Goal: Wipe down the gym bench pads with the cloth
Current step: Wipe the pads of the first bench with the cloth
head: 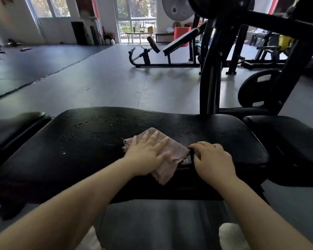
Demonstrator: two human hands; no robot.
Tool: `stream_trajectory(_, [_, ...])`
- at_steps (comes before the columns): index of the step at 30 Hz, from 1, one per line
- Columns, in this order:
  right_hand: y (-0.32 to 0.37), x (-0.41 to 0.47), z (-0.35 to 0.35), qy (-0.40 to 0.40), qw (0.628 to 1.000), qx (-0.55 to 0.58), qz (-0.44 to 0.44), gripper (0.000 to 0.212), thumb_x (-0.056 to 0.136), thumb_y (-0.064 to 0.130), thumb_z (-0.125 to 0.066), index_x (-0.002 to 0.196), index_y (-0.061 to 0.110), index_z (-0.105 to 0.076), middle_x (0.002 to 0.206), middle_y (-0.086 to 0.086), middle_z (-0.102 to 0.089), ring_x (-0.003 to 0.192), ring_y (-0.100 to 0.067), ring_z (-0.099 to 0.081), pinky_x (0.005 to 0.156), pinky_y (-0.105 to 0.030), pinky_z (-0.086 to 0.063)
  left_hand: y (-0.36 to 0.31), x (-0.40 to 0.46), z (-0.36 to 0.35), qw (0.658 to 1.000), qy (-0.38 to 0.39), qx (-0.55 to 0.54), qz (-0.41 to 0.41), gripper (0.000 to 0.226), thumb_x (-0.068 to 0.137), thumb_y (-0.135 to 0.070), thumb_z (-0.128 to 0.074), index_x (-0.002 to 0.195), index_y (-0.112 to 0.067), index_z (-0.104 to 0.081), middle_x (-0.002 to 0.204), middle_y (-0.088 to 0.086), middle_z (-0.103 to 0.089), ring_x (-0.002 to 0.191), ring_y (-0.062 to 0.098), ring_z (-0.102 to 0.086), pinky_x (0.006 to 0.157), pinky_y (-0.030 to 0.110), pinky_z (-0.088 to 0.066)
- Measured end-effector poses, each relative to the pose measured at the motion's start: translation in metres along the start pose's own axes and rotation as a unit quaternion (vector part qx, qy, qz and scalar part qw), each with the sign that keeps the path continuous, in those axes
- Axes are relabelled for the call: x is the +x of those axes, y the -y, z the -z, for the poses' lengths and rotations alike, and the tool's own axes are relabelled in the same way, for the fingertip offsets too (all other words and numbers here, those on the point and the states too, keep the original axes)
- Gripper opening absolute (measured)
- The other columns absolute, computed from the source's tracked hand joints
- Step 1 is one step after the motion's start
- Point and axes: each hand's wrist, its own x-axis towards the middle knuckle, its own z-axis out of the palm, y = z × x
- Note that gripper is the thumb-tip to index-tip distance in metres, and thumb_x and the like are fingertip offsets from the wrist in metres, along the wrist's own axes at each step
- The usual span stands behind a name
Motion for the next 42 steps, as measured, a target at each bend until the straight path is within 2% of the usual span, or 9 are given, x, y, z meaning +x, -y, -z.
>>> stream_trajectory(4, [-0.001,-0.001,-0.001,-0.008,1.0,0.006,-0.002,0.038,0.097,0.028,-0.038,0.133,0.037,-0.047,0.14,0.016,-0.044,0.123,-0.02,-0.04,0.095,-0.034,-0.036,0.037,0.046,0.016,0.993,0.019,-0.041,0.107,0.059,0.095,-0.06,-0.017,0.148,-0.039,0.0,0.158,-0.001,0.013,0.144,0.024,0.015,0.113,0.057,0.007])
stream_trajectory(6, [-0.002,0.0,-0.001,-0.01,1.0,0.019,-0.002,0.038,0.097,0.027,-0.039,0.132,0.037,-0.048,0.139,0.016,-0.045,0.123,-0.019,-0.041,0.096,-0.035,-0.036,0.035,0.055,0.02,0.99,0.035,-0.048,0.128,0.059,0.095,-0.06,-0.017,0.148,-0.04,0.002,0.158,0.001,0.015,0.143,0.028,0.018,0.112,0.059,0.009])
stream_trajectory(14, [-0.007,0.006,0.005,-0.005,0.998,0.054,-0.01,0.038,0.097,0.021,-0.04,0.132,0.028,-0.051,0.137,0.005,-0.049,0.12,-0.023,-0.046,0.093,-0.038,-0.039,-0.019,-0.006,0.006,0.995,0.046,0.036,-0.08,0.056,0.097,-0.054,-0.017,0.146,-0.043,0.008,0.157,0.003,0.017,0.143,0.028,0.019,0.113,0.056,0.009])
stream_trajectory(19, [-0.011,0.01,0.005,-0.025,0.998,0.049,-0.04,0.039,0.096,0.02,-0.04,0.134,0.023,-0.048,0.14,0.001,-0.042,0.122,-0.025,-0.042,0.095,-0.037,-0.038,-0.024,0.048,0.013,0.995,0.037,0.016,-0.094,0.055,0.097,-0.055,-0.018,0.147,-0.045,0.002,0.158,0.0,0.012,0.144,0.026,0.016,0.112,0.058,0.007])
stream_trajectory(24, [-0.014,0.018,0.003,-0.016,0.999,-0.007,-0.046,0.04,0.097,0.027,-0.036,0.137,0.03,-0.044,0.143,0.007,-0.04,0.124,-0.022,-0.039,0.096,-0.032,-0.035,-0.016,0.137,0.025,0.999,0.022,-0.011,-0.046,0.056,0.095,-0.06,-0.019,0.147,-0.046,0.0,0.159,-0.002,0.009,0.144,0.026,0.013,0.112,0.058,0.007])
stream_trajectory(30, [-0.021,0.026,0.01,-0.049,0.993,0.059,-0.088,0.04,0.094,0.016,-0.04,0.133,0.025,-0.05,0.138,0.006,-0.045,0.12,-0.018,-0.047,0.094,-0.032,-0.04,-0.014,0.174,0.031,0.998,0.03,-0.025,-0.043,0.058,0.096,-0.059,-0.018,0.148,-0.04,-0.002,0.159,-0.001,0.0,0.145,0.03,0.004,0.114,0.057,-0.001])
stream_trajectory(34, [-0.024,0.026,0.017,-0.059,0.987,0.063,-0.135,0.042,0.094,0.013,-0.039,0.133,0.023,-0.05,0.138,0.001,-0.046,0.12,-0.023,-0.049,0.095,-0.036,-0.04,-0.033,0.147,0.027,0.992,0.03,0.007,-0.119,0.058,0.095,-0.06,-0.016,0.147,-0.042,0.003,0.158,-0.003,0.01,0.144,0.029,0.012,0.111,0.062,0.005])
stream_trajectory(38, [-0.025,0.027,0.024,-0.043,0.978,0.045,-0.2,0.041,0.096,0.016,-0.037,0.135,0.026,-0.048,0.137,-0.004,-0.048,0.12,-0.027,-0.048,0.093,-0.038,-0.037,-0.064,0.084,0.016,0.968,0.03,0.023,-0.25,0.057,0.097,-0.056,-0.018,0.148,-0.041,0.001,0.159,0.0,0.01,0.144,0.032,0.014,0.109,0.064,0.009])
stream_trajectory(42, [-0.02,0.018,0.025,-0.033,0.971,0.038,-0.233,0.04,0.096,0.018,-0.038,0.134,0.028,-0.048,0.137,-0.003,-0.049,0.121,-0.027,-0.047,0.094,-0.039,-0.037,-0.064,0.033,0.007,0.944,0.011,0.066,-0.324,0.06,0.097,-0.053,-0.023,0.148,-0.039,0.005,0.158,0.002,0.012,0.143,0.034,0.015,0.109,0.065,0.008])
